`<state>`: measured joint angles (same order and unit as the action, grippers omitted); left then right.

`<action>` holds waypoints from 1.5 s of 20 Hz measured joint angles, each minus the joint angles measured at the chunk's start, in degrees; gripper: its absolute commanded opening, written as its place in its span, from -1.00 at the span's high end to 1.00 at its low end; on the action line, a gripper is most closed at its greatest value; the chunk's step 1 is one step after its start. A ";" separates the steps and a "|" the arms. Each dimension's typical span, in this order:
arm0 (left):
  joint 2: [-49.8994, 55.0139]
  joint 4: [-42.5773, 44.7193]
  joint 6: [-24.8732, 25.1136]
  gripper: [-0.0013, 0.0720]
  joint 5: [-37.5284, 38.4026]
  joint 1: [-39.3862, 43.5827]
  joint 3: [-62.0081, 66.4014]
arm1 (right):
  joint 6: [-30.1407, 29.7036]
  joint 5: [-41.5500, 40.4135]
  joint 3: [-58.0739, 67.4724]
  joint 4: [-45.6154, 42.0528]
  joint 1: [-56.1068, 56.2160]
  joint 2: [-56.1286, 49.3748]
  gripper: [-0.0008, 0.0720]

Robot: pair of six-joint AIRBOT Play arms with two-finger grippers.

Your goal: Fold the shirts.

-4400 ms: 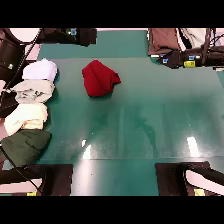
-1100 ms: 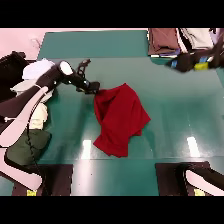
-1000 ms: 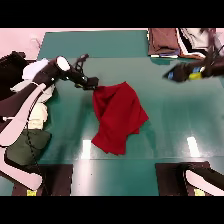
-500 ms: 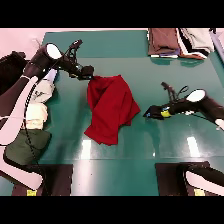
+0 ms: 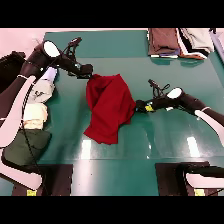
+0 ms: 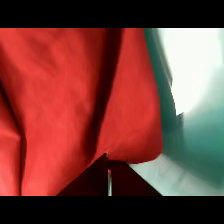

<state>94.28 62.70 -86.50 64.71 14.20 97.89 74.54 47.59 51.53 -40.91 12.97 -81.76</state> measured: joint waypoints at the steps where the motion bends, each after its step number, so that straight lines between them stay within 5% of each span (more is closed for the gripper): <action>1: -1.49 0.90 0.11 0.90 0.00 0.00 0.00 | 0.00 -0.37 1.79 -0.20 -0.07 -0.24 0.93; 7: -13.49 6.05 2.49 0.90 6.03 0.92 0.02 | -0.20 3.23 18.21 -7.04 -6.54 4.61 0.93; 8: -14.86 6.23 2.73 0.90 7.17 1.81 -0.04 | -0.20 4.26 20.92 -7.85 -7.56 5.16 0.74; 9: -15.93 6.40 2.99 0.90 8.09 2.93 -0.20 | -0.28 5.51 23.56 -8.44 -8.15 5.46 -0.04; 10: -16.72 6.80 3.45 0.90 8.87 4.24 -0.46 | -0.37 6.64 25.59 -8.76 -8.72 5.64 -0.32; 18: -18.53 14.97 5.33 0.90 10.45 8.33 -6.03 | -0.59 19.52 20.15 -15.56 -16.94 6.93 -0.30; 26: -18.69 18.36 5.35 0.90 4.96 8.68 -13.62 | -0.55 16.09 4.66 -15.82 -19.74 2.91 -0.19; 28: -18.73 18.91 5.14 0.90 4.28 8.68 -14.08 | -0.26 13.51 3.80 -15.80 -18.25 1.46 0.10; 30: -18.73 19.19 4.72 0.90 3.85 8.68 -14.32 | -0.22 10.84 3.28 -15.74 -16.94 0.24 0.85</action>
<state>75.55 81.89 -81.78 68.55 22.87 83.57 74.32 58.43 54.81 -56.64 -3.97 -81.52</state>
